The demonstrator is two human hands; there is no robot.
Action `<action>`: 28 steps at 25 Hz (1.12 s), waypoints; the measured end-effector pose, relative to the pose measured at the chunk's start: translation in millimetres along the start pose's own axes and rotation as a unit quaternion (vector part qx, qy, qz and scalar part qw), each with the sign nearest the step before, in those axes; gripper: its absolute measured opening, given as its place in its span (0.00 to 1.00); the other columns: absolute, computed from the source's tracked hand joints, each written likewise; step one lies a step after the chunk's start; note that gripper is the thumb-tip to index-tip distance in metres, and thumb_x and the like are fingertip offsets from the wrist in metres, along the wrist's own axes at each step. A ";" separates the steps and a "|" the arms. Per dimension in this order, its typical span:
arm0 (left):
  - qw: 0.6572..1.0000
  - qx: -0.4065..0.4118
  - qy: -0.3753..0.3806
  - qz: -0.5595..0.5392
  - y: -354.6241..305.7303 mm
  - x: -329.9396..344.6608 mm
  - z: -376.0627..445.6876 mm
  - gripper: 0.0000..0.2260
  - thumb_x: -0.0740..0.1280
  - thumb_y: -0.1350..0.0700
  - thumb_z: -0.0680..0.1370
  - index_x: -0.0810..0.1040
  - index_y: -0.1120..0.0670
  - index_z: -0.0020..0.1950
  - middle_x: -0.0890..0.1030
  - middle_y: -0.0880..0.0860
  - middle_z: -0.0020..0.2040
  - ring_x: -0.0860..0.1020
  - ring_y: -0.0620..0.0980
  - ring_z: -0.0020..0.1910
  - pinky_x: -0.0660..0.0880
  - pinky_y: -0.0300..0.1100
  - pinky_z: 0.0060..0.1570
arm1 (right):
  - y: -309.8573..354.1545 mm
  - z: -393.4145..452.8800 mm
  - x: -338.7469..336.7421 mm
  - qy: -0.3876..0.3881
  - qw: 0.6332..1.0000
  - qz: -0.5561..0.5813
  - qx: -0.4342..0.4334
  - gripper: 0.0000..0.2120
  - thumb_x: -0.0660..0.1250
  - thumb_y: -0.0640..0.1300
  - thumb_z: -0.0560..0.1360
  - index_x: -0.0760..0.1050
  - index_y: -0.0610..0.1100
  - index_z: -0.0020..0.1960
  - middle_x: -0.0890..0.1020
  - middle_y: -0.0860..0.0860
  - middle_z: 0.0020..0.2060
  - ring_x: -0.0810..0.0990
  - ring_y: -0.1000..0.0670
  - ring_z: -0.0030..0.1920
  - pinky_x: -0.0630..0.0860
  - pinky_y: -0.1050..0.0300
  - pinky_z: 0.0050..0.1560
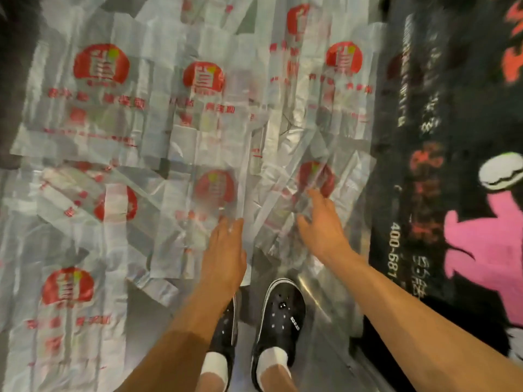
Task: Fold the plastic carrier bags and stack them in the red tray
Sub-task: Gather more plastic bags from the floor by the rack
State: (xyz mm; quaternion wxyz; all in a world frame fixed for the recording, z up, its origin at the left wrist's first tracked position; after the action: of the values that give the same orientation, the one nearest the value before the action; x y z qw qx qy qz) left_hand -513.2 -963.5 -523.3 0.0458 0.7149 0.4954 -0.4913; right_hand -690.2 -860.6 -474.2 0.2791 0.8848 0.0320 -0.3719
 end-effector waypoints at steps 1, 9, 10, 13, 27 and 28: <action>1.000 0.004 0.006 0.004 4.2 19.0 16.1 0.27 0.63 0.64 0.78 0.63 0.52 0.76 0.60 0.58 0.77 0.64 0.60 0.73 0.69 0.54 0.66 | -8.8 20.3 15.8 -0.004 1.000 0.008 0.010 0.28 0.62 0.41 0.82 0.58 0.46 0.79 0.65 0.43 0.73 0.69 0.43 0.71 0.66 0.53 0.68; 0.998 -0.041 -0.047 0.020 38.9 118.7 101.6 0.26 0.70 0.52 0.77 0.67 0.58 0.72 0.64 0.61 0.73 0.64 0.62 0.70 0.72 0.55 0.61 | -48.7 157.8 121.9 -0.071 0.981 0.072 0.164 0.32 0.69 0.57 0.76 0.65 0.39 0.71 0.72 0.41 0.66 0.73 0.37 0.65 0.73 0.44 0.64; 0.997 -0.037 -0.066 0.023 43.3 121.3 103.7 0.26 0.72 0.50 0.75 0.69 0.58 0.70 0.66 0.60 0.71 0.66 0.61 0.67 0.73 0.55 0.59 | -50.0 164.7 126.8 -0.074 0.981 0.039 0.173 0.37 0.71 0.59 0.75 0.63 0.38 0.73 0.69 0.40 0.68 0.70 0.37 0.68 0.71 0.44 0.66; 0.994 -0.025 -0.102 0.007 51.1 120.9 106.5 0.26 0.75 0.47 0.73 0.71 0.57 0.64 0.70 0.59 0.66 0.69 0.60 0.61 0.74 0.52 0.54 | -50.3 171.2 129.3 -0.088 0.980 0.010 0.180 0.44 0.75 0.61 0.71 0.60 0.37 0.74 0.65 0.41 0.70 0.67 0.37 0.70 0.69 0.44 0.66; 0.966 -0.131 -0.107 -0.194 59.0 81.6 112.7 0.04 0.62 0.57 0.82 0.69 0.53 0.48 0.73 0.52 0.48 0.74 0.51 0.42 0.74 0.48 0.41 | -55.2 171.2 126.2 -0.092 0.974 0.105 0.177 0.04 0.67 0.39 0.80 0.76 0.43 0.46 0.71 0.46 0.57 0.76 0.45 0.50 0.73 0.56 0.55; 0.965 -0.133 -0.103 -0.201 61.5 75.2 109.3 0.03 0.61 0.55 0.83 0.69 0.53 0.50 0.74 0.51 0.46 0.75 0.51 0.42 0.77 0.50 0.42 | -56.3 168.6 122.7 -0.092 0.971 0.128 0.181 0.04 0.66 0.40 0.80 0.76 0.43 0.46 0.73 0.47 0.55 0.76 0.47 0.47 0.73 0.58 0.51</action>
State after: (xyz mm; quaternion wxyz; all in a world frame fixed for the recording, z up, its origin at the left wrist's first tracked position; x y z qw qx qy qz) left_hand -536.7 -1005.1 -661.6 0.0915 0.5340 0.6821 -0.4911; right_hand -724.5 -919.1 -679.3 0.1612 0.8793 -0.1755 -0.4124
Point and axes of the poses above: each hand's wrist, its own z-axis towards the middle knuckle, its own x-axis out of the palm, y = z × x, the point moved 3 cm from there along z, towards the middle knuckle
